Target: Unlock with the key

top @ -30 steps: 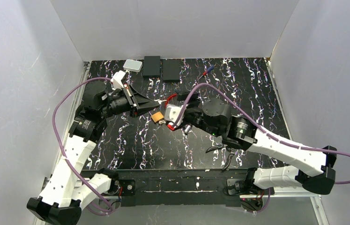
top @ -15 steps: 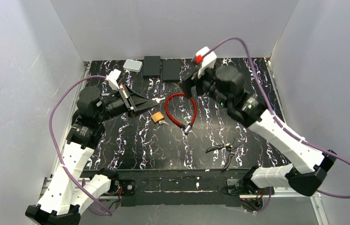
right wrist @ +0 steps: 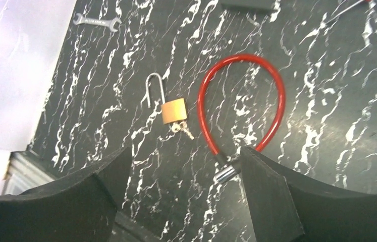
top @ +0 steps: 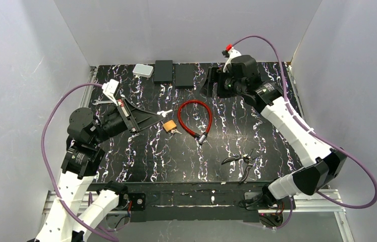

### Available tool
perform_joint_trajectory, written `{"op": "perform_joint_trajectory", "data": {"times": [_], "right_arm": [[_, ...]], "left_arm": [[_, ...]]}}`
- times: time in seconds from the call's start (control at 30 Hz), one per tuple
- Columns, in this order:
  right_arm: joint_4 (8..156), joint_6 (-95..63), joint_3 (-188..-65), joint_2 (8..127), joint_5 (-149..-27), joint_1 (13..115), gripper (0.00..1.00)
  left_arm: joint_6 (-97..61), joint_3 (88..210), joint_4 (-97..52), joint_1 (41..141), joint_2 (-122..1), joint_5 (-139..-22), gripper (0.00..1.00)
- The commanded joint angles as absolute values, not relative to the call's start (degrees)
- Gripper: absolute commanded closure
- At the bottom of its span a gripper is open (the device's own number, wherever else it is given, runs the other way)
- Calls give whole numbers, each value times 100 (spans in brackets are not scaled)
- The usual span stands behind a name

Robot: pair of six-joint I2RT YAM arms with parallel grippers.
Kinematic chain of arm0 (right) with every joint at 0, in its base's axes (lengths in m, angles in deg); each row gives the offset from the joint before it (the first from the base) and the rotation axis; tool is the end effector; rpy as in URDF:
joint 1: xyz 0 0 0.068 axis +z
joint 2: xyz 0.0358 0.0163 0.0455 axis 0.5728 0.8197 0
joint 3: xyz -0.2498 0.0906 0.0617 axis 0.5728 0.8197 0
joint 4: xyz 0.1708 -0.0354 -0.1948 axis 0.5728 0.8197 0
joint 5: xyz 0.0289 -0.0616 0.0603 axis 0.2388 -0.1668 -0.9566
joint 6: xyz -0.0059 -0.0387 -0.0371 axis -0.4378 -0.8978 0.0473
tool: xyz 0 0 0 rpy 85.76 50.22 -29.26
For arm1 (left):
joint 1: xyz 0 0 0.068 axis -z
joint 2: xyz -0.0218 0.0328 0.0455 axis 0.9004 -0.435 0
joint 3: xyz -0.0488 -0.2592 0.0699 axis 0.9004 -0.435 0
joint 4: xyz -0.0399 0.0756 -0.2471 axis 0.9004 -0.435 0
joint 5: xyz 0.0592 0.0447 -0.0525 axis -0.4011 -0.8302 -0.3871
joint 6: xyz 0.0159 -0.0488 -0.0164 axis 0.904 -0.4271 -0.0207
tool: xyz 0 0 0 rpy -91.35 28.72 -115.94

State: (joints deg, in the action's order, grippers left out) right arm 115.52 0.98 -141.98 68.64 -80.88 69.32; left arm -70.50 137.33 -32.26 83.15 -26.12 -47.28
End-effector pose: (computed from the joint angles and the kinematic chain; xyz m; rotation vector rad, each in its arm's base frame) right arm 0.2605 0.1783 0.4260 -0.1906 2.0637 0.6441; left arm 0.1179 -0.0653 0.4455 0.0611 1.6514 -1.6491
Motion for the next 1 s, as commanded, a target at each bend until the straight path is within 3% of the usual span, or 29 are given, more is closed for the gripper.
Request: {"op": "perform_joint_trajectory", "data": {"times": [0.0, 0.27, 0.43, 0.6, 0.87, 0.97], "right_arm": [[11861, 574, -14211, 7035, -8482, 6929, 14], [13344, 832, -14510, 7917, -7801, 6931, 12], [13163, 1604, -13890, 8053, -7476, 6931, 10], [12435, 2237, -13306, 8279, -8003, 6858, 9], [12560, 2362, -13588, 8826, -7936, 6790, 9], [12062, 1910, -13866, 8833, -9150, 6739, 9]], "left_arm": [[-6673, 13843, -3505, 8324, -2421, -4792, 100], [-6261, 14088, -4167, 8321, -2174, -5082, 100], [-5889, 14366, -4665, 8322, -2293, -5182, 100], [-5595, 14513, -4909, 8321, -2385, -5353, 100], [-4713, 14757, -5357, 8323, -2604, -5560, 100], [-3967, 14484, -4942, 8327, -2445, -5856, 100]]}}
